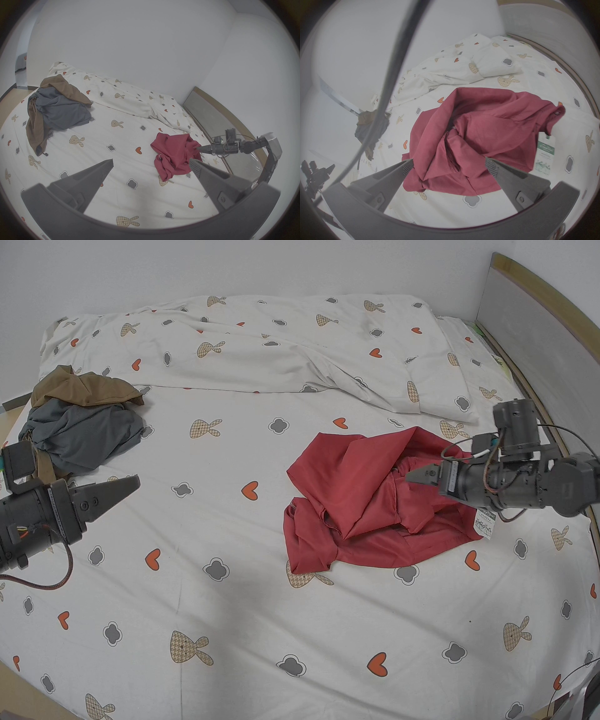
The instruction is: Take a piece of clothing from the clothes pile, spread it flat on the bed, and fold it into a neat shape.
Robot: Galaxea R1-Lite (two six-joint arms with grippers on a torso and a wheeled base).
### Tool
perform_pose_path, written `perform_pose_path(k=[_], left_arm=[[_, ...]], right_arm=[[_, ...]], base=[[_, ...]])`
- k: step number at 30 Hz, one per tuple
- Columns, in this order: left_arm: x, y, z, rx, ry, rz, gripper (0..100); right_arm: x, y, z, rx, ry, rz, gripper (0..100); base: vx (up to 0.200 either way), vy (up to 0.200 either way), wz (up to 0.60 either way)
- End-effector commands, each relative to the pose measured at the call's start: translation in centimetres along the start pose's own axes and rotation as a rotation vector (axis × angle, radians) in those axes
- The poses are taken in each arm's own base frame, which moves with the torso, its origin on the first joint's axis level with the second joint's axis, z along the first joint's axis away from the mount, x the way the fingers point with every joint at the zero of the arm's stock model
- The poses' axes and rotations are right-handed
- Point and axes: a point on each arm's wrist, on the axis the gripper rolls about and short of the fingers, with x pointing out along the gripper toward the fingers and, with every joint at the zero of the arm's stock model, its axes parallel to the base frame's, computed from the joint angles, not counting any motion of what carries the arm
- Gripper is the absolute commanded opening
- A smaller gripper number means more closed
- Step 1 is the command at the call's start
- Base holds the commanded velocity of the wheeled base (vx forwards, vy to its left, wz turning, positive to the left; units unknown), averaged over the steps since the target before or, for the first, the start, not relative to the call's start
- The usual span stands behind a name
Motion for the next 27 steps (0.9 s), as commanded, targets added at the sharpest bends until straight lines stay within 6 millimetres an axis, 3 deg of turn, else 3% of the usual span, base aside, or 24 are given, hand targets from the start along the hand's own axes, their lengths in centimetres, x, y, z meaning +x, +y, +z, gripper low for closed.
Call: perform_pose_path(k=[1, 6, 15, 19, 23, 27], left_arm=[[0.7, 0.4, -0.4, 0.003, 0.028, 0.017, 100], [1.0, 0.5, -0.5, 0.001, 0.038, 0.021, 100], [1.0, 0.6, -0.7, 0.001, 0.044, 0.023, 100], [1.2, 0.6, -0.8, 0.0, 0.051, 0.023, 100], [1.3, 0.7, -0.9, 0.0, 0.059, 0.025, 100], [1.4, 0.8, -1.2, 0.012, 0.069, 0.027, 100]], right_arm=[[5.9, 2.9, -1.5, -0.046, 0.103, -0.041, 100], [6.6, 4.0, -2.1, -0.059, 0.125, -0.031, 100], [7.2, 3.1, -2.9, -0.052, 0.16, -0.061, 100], [4.8, 1.3, -3.5, -0.037, 0.178, -0.111, 100], [3.7, -0.6, -3.9, -0.006, 0.191, -0.149, 100], [1.6, -3.4, -4.9, 0.057, 0.25, -0.14, 100]], base=[[0.0, 0.0, 0.0], [0.0, 0.0, 0.0], [0.0, 0.0, 0.0], [0.0, 0.0, 0.0], [0.0, 0.0, 0.0], [0.0, 0.0, 0.0]])
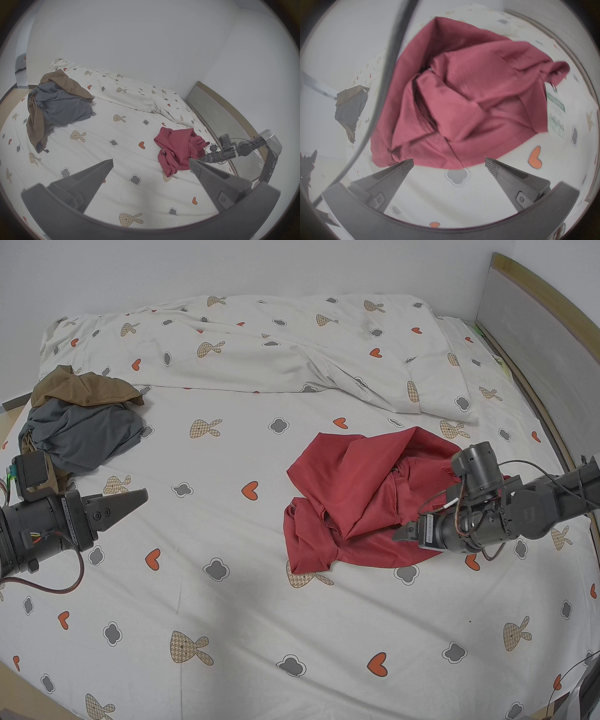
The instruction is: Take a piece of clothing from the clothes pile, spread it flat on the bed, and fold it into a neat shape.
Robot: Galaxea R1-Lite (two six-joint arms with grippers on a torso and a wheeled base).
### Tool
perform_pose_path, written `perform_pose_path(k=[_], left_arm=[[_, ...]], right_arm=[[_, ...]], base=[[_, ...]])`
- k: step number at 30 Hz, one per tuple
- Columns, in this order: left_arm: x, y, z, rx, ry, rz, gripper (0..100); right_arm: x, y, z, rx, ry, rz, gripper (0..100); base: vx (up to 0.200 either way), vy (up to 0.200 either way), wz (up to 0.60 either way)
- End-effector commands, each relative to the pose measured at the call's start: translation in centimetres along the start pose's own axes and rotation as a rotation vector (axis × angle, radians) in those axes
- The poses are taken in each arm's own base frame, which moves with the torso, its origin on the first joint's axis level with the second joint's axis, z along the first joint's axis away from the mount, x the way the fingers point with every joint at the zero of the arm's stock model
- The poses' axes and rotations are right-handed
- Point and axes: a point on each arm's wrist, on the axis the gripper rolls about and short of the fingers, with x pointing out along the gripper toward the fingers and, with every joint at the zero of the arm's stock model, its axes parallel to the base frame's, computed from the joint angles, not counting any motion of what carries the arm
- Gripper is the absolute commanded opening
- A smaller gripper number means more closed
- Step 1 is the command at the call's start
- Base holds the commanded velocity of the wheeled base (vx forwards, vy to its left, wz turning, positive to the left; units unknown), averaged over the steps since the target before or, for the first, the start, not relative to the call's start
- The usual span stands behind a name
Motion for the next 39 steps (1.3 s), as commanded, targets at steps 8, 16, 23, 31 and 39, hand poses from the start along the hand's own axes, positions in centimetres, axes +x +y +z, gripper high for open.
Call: perform_pose_path(k=[8, 16, 23, 31, 39], left_arm=[[0.3, 0.1, -0.4, 0.009, 0.021, 0.003, 100], [0.4, 0.2, -0.4, 0.007, 0.023, 0.003, 100], [0.5, 0.2, -0.5, 0.008, 0.028, 0.004, 100], [0.6, 0.2, -0.6, 0.007, 0.031, 0.004, 100], [0.8, 0.3, -0.7, 0.006, 0.039, 0.005, 100]], right_arm=[[-1.0, -6.4, 0.0, 0.21, 0.055, 0.154, 100], [1.7, -7.8, -0.8, 0.275, 0.126, 0.133, 100], [1.6, -8.0, -0.5, 0.279, 0.114, 0.134, 100], [2.4, -7.9, 0.4, 0.257, 0.023, 0.175, 100], [4.8, -8.1, -0.4, 0.273, 0.039, 0.176, 0]], base=[[0.0, 0.0, 0.0], [0.0, 0.0, 0.0], [0.0, 0.0, 0.0], [0.0, 0.0, 0.0], [0.0, 0.0, 0.0]])
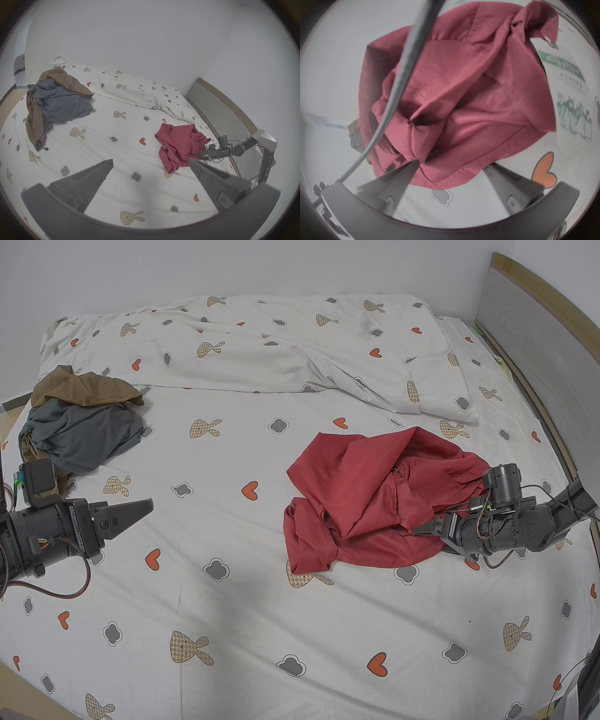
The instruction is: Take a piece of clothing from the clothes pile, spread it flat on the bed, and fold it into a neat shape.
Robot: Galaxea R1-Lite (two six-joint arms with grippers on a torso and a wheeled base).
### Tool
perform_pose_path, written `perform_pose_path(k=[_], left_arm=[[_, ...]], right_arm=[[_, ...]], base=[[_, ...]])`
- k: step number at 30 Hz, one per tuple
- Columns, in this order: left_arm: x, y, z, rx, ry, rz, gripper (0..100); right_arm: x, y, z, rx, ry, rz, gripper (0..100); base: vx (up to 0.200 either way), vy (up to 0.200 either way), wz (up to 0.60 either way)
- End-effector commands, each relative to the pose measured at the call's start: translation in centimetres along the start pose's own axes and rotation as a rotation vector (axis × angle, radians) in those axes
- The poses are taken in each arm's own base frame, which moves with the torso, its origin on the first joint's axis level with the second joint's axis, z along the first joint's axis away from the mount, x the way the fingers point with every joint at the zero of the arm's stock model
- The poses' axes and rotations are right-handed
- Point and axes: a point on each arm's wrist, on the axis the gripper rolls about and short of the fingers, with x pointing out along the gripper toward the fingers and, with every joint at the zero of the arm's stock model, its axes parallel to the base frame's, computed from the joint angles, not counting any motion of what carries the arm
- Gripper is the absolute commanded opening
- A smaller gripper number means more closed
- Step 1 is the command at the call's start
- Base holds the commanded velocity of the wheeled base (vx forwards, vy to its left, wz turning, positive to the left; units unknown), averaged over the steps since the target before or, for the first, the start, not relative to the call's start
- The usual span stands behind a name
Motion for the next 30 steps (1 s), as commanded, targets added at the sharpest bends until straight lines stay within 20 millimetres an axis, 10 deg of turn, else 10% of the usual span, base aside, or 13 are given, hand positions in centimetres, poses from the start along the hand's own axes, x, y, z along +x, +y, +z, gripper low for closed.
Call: perform_pose_path(k=[1, 14, 30], left_arm=[[0.2, 0.0, -0.1, -0.001, 0.005, 0.003, 100], [0.3, 0.1, -0.2, -0.003, 0.013, 0.004, 100], [0.1, 0.0, -0.1, -0.001, 0.006, 0.001, 100]], right_arm=[[1.4, -0.9, -1.0, 0.018, 0.047, -0.023, 0], [-1.5, -0.5, -1.7, 0.013, 0.031, -0.015, 0], [-17.5, 0.8, -9.9, -0.068, 0.072, -0.052, 0]], base=[[0.0, 0.0, 0.0], [0.0, 0.0, 0.0], [0.0, 0.0, 0.0]])
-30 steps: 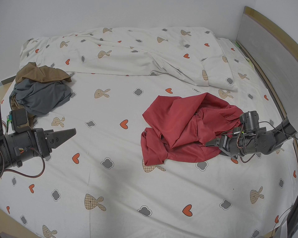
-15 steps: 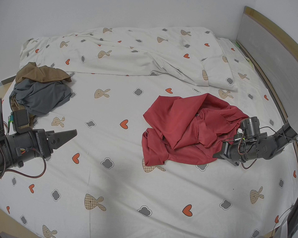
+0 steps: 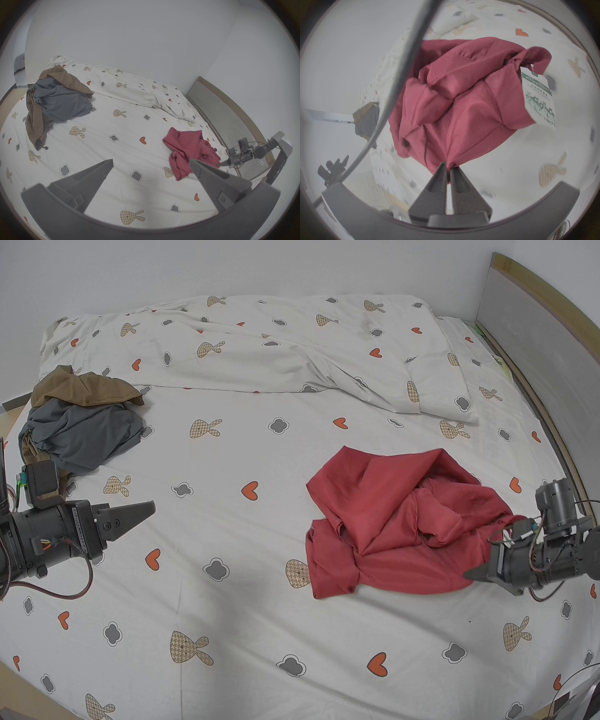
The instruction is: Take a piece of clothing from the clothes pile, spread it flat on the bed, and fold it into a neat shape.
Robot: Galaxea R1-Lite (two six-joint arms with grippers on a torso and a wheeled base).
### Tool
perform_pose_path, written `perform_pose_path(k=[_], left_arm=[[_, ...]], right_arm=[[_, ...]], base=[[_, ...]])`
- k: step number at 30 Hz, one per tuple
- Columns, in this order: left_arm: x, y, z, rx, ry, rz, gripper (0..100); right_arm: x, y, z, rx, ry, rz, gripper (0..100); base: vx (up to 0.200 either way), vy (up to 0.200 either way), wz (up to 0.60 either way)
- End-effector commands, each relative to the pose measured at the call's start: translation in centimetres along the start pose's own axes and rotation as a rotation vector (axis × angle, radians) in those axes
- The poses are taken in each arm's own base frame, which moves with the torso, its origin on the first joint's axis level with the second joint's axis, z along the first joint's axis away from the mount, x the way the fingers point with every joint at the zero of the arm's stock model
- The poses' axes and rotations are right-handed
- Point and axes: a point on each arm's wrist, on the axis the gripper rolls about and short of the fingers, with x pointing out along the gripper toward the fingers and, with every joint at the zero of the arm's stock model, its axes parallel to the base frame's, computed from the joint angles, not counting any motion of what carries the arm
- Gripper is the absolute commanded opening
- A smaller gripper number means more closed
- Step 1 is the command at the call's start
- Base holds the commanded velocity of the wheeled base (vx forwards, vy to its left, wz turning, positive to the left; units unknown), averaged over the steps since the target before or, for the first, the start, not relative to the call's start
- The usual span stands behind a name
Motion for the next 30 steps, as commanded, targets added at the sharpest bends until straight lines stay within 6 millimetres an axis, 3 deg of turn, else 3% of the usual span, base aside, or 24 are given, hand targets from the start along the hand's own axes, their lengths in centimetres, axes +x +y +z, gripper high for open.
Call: perform_pose_path(k=[1, 6, 7, 20, 26, 28, 30], left_arm=[[-0.2, -0.1, 0.1, 0.001, -0.007, -0.003, 100], [-0.2, 0.0, 0.0, 0.0, -0.006, -0.001, 100], [-0.2, 0.0, 0.0, 0.0, -0.005, -0.002, 100], [0.0, 0.0, 0.0, -0.001, 0.001, -0.001, 100], [0.5, 0.0, -0.3, -0.002, 0.021, -0.002, 100], [0.8, 0.1, -0.5, -0.003, 0.035, 0.001, 100], [0.8, 0.1, -0.5, -0.003, 0.035, 0.001, 100]], right_arm=[[-7.2, -0.2, -5.0, -0.075, 0.019, -0.02, 0], [-7.9, -0.7, -6.3, -0.099, 0.079, -0.049, 0], [-7.8, -0.8, -6.5, -0.112, 0.092, -0.056, 100], [-8.3, -0.7, -6.6, -0.151, 0.066, -0.041, 100], [-5.1, -1.1, -4.0, -0.107, 0.104, -0.076, 100], [-3.2, -0.4, -1.8, -0.136, 0.042, -0.038, 100], [-3.2, -0.4, -1.8, -0.136, 0.042, -0.038, 100]], base=[[0.0, 0.0, 0.0], [0.0, 0.0, 0.0], [0.0, 0.0, 0.0], [0.0, 0.0, 0.0], [0.0, 0.0, 0.0], [0.0, 0.0, 0.0], [0.0, 0.0, 0.0]])
